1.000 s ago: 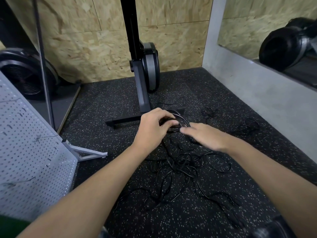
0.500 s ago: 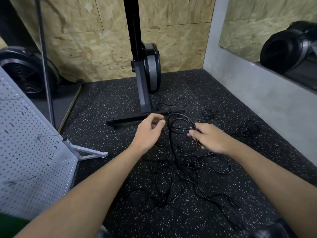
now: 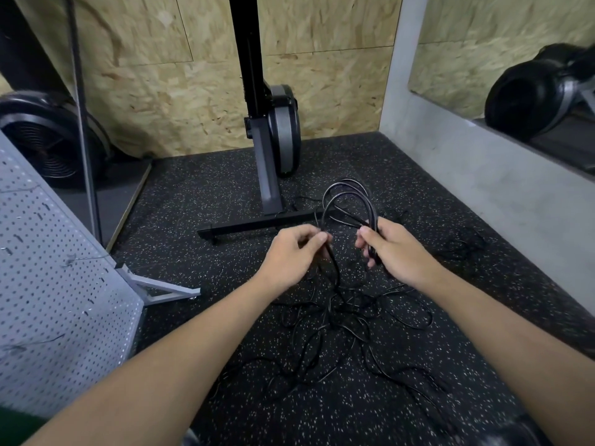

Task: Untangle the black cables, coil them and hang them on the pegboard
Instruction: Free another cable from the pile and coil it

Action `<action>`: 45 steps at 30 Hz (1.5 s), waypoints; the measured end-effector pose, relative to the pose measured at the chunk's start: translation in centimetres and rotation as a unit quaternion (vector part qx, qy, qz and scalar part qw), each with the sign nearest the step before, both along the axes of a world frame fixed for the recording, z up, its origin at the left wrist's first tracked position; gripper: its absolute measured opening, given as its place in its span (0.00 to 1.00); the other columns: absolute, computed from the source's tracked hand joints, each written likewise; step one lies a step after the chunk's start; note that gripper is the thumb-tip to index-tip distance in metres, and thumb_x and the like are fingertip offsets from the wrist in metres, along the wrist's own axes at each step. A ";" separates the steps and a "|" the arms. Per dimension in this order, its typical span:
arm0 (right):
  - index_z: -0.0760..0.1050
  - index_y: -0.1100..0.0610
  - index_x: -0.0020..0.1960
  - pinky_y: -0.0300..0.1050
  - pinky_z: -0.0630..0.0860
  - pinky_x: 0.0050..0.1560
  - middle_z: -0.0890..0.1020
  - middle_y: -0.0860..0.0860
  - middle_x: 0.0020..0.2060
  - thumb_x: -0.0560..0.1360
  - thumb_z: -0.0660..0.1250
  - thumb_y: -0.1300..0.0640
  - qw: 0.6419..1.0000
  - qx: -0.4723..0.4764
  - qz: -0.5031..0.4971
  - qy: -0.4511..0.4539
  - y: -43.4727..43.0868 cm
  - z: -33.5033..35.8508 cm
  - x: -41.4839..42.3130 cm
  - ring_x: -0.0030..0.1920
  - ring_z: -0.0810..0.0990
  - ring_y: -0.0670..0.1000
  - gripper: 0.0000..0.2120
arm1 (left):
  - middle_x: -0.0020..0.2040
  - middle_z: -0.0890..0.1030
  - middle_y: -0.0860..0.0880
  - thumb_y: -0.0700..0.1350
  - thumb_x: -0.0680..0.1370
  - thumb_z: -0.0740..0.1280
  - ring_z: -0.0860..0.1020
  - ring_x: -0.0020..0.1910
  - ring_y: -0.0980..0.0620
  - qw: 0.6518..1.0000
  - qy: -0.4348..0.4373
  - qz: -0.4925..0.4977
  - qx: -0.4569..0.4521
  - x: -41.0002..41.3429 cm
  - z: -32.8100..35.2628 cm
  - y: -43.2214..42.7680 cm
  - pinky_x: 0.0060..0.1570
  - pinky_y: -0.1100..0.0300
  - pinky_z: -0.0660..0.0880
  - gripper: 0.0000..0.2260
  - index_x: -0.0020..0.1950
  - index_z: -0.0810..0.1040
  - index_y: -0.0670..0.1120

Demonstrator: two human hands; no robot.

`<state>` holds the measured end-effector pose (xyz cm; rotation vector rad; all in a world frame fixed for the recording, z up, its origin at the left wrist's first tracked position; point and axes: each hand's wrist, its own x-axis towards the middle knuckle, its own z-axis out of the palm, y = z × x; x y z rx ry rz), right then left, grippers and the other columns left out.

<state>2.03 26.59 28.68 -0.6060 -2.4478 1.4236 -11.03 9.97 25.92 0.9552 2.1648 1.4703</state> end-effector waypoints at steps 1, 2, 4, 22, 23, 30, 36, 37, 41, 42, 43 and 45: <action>0.78 0.56 0.53 0.43 0.80 0.45 0.82 0.46 0.43 0.87 0.58 0.54 1.000 0.003 -0.007 0.006 -0.1 -0.1 0.0 0.42 0.81 0.45 0.11 | 0.44 0.87 0.49 0.45 0.85 0.66 0.85 0.47 0.46 0.999 -0.013 0.006 0.031 0.2 0.6 0.3 0.55 0.50 0.82 0.08 0.52 0.85 0.48; 0.78 0.55 0.54 0.41 0.81 0.45 0.83 0.45 0.45 0.87 0.58 0.54 1.000 0.009 -0.010 0.009 -0.3 -0.2 0.0 0.43 0.81 0.44 0.11 | 0.44 0.87 0.46 0.43 0.85 0.66 0.86 0.46 0.47 0.997 -0.031 0.013 0.064 0.4 1.0 0.4 0.53 0.54 0.82 0.08 0.54 0.85 0.46; 0.78 0.53 0.57 0.40 0.82 0.47 0.83 0.43 0.49 0.87 0.57 0.54 1.000 0.020 -0.007 0.013 -0.5 -0.4 -0.1 0.48 0.82 0.42 0.11 | 0.46 0.87 0.42 0.40 0.84 0.66 0.86 0.44 0.49 0.988 -0.087 0.028 0.121 0.8 1.6 0.7 0.50 0.58 0.82 0.07 0.55 0.84 0.41; 0.78 0.54 0.49 0.48 0.77 0.54 0.85 0.50 0.43 0.85 0.62 0.54 1.000 -0.013 -0.006 0.009 -1.8 0.9 -0.5 0.48 0.84 0.51 0.09 | 0.54 0.83 0.46 0.43 0.82 0.69 0.86 0.48 0.48 0.984 -0.144 0.056 0.093 1.1 0.9 0.5 0.60 0.47 0.81 0.06 0.58 0.76 0.45; 0.79 0.57 0.49 0.49 0.78 0.56 0.85 0.51 0.43 0.85 0.62 0.56 0.998 -0.054 -0.006 0.031 -1.7 1.1 -0.5 0.48 0.84 0.51 0.10 | 0.55 0.84 0.48 0.41 0.82 0.68 0.85 0.53 0.51 0.993 -0.106 0.008 0.041 1.0 0.2 0.4 0.64 0.47 0.78 0.07 0.59 0.77 0.47; 0.77 0.60 0.53 0.53 0.80 0.62 0.81 0.49 0.39 0.86 0.60 0.60 0.944 -0.301 0.000 0.135 -1.8 2.8 -0.3 0.42 0.82 0.50 0.08 | 0.58 0.83 0.55 0.44 0.83 0.69 0.80 0.61 0.57 0.978 0.020 -0.180 -0.102 1.5 -3.1 0.4 0.65 0.56 0.76 0.12 0.65 0.80 0.54; 0.77 0.61 0.53 0.54 0.84 0.55 0.77 0.51 0.39 0.86 0.60 0.60 0.941 -0.295 -0.065 0.154 -1.2 3.6 -0.4 0.38 0.77 0.48 0.08 | 0.55 0.85 0.54 0.46 0.85 0.66 0.82 0.54 0.54 0.972 0.062 -0.178 -0.142 1.6 -3.4 0.3 0.59 0.51 0.78 0.03 0.55 0.74 0.54; 0.77 0.61 0.52 0.53 0.84 0.54 0.77 0.52 0.40 0.86 0.60 0.60 0.950 -0.261 -0.087 0.145 -1.0 3.6 -0.4 0.38 0.77 0.49 0.08 | 0.55 0.86 0.54 0.46 0.85 0.64 0.82 0.49 0.58 0.969 0.071 -0.183 -0.149 1.5 -3.1 0.4 0.53 0.56 0.78 0.02 0.53 0.73 0.53; 0.77 0.57 0.52 0.58 0.81 0.56 0.84 0.56 0.46 0.86 0.61 0.53 0.990 -0.027 -0.139 0.020 0.8 2.8 0.1 0.46 0.86 0.58 0.10 | 0.47 0.85 0.52 0.45 0.86 0.63 0.81 0.43 0.58 0.973 0.109 -0.143 -0.146 0.8 -0.8 0.6 0.43 0.65 0.73 0.03 0.56 0.75 0.47; 0.77 0.55 0.52 0.57 0.80 0.54 0.84 0.55 0.45 0.85 0.60 0.52 0.990 -0.001 -0.138 -0.009 1.1 2.5 0.3 0.47 0.86 0.58 0.10 | 0.46 0.84 0.52 0.46 0.86 0.63 0.80 0.43 0.57 0.977 0.121 -0.114 -0.131 0.7 -0.3 0.6 0.42 0.67 0.73 0.04 0.57 0.76 0.47; 0.76 0.54 0.51 0.53 0.79 0.50 0.84 0.54 0.44 0.86 0.60 0.51 0.990 0.019 -0.135 -0.036 1.3 2.2 0.5 0.48 0.85 0.58 0.10 | 0.45 0.82 0.52 0.46 0.86 0.64 0.78 0.43 0.57 0.980 0.143 -0.087 -0.110 0.7 0.2 0.6 0.41 0.68 0.71 0.04 0.56 0.77 0.47; 0.75 0.52 0.50 0.49 0.75 0.45 0.84 0.54 0.43 0.86 0.59 0.50 0.988 0.053 -0.116 -0.083 1.1 1.6 0.8 0.47 0.84 0.57 0.10 | 0.46 0.80 0.52 0.45 0.84 0.67 0.76 0.44 0.57 0.975 0.200 -0.061 -0.070 1.0 0.9 0.8 0.43 0.67 0.69 0.04 0.55 0.79 0.47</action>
